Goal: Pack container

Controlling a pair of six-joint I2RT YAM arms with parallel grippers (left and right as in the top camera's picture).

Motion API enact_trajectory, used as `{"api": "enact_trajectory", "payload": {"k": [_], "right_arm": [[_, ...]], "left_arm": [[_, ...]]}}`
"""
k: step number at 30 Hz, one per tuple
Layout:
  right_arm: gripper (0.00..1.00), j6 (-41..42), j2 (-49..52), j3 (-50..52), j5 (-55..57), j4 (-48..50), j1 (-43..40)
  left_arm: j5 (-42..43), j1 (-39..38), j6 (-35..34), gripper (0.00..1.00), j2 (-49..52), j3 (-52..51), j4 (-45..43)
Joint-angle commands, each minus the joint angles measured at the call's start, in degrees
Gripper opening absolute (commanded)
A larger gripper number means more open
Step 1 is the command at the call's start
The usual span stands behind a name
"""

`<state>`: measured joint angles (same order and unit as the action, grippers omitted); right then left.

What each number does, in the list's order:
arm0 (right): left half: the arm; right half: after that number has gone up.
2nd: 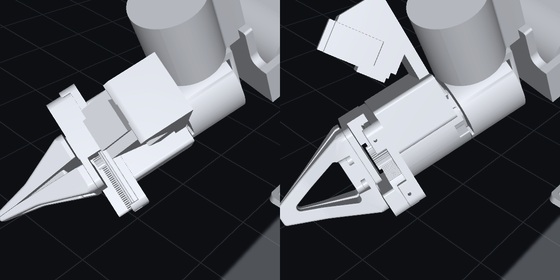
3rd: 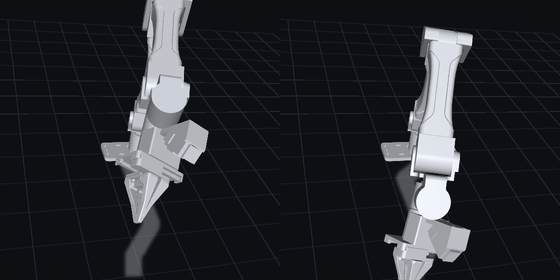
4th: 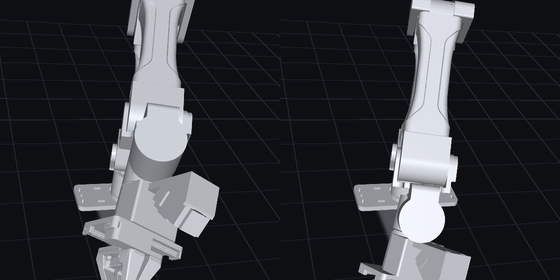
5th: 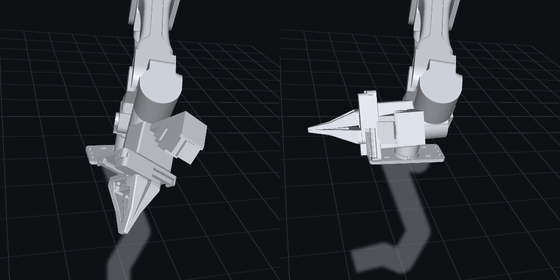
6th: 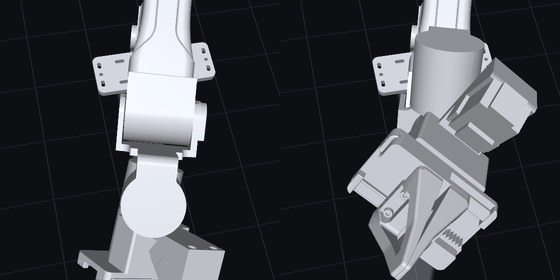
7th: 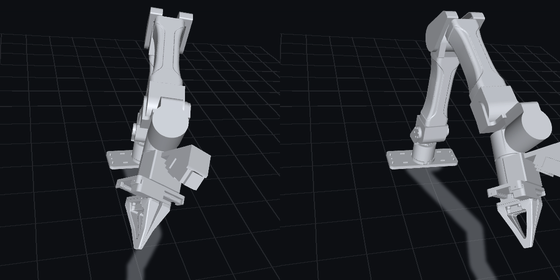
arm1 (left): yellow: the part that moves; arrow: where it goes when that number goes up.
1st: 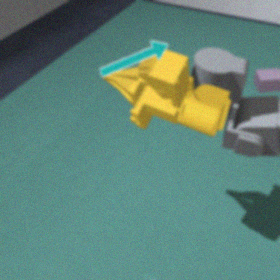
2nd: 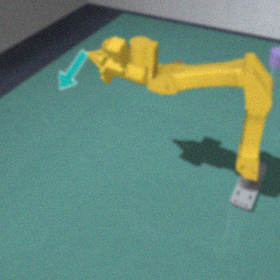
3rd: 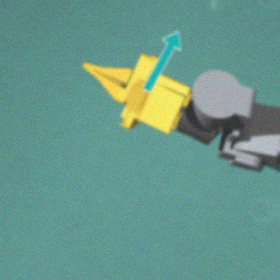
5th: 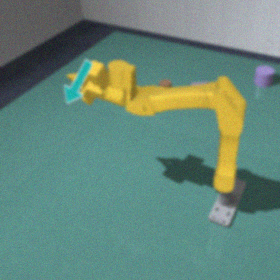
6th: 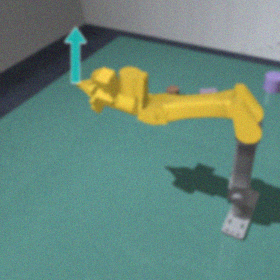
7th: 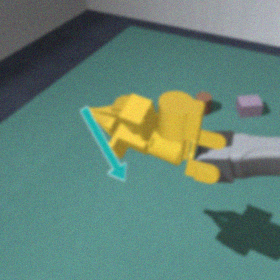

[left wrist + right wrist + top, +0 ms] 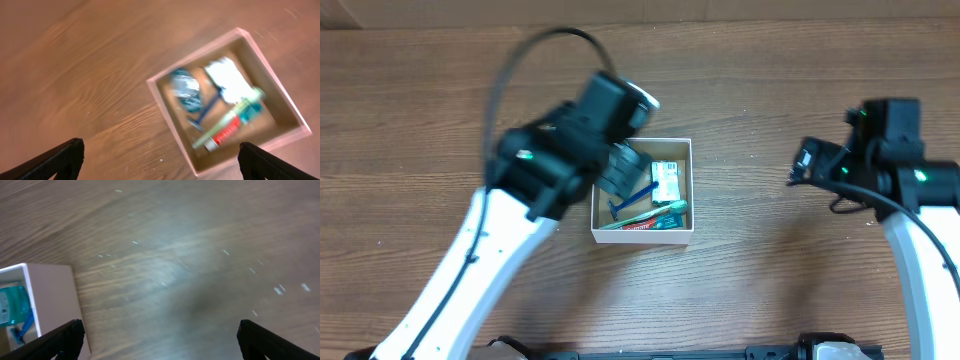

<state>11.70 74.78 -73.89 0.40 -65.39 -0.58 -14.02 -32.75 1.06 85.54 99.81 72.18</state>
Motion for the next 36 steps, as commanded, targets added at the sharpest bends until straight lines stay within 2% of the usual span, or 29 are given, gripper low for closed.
{"api": "enact_trajectory", "payload": {"k": [1,5,10,14,19,24,29,33,36], "right_arm": [[1.0,-2.0,6.0,-4.5,0.6,3.4,3.7],[1.0,-2.2,10.0,-4.6,0.9,14.2,4.9],[1.0,-2.2,10.5,-4.6,0.9,21.2,4.7],[1.0,-2.6,10.4,-4.6,0.9,20.6,4.7],[1.0,0.7,6.8,-3.8,1.4,16.7,4.7],[1.0,4.9,-3.0,3.2,4.0,17.1,4.7],[1.0,4.9,-18.4,18.2,4.0,20.9,4.8],[1.0,4.9,-31.2,28.2,4.0,21.6,4.7],[1.0,6.1,-41.0,32.5,4.0,17.9,4.7]], "left_arm": [[-4.0,10.7,-14.3,1.0,-2.0,0.5,-1.6],[1.0,22.7,-20.3,1.0,-1.3,0.5,-2.6],[9.6,33.3,-21.6,1.0,0.5,0.5,-2.6],[10.0,37.3,-19.8,1.0,1.0,0.5,-1.3],[10.0,38.1,-12.6,1.0,-0.5,0.4,-0.9],[11.5,38.0,-9.6,1.0,-7.6,-5.2,-3.4],[15.8,38.0,-4.0,1.0,-22.9,-21.7,-12.2],[16.4,38.0,-3.8,1.0,-34.6,-33.3,-15.5],[16.4,38.0,-6.2,1.0,-44.6,-41.7,-15.0]]}}
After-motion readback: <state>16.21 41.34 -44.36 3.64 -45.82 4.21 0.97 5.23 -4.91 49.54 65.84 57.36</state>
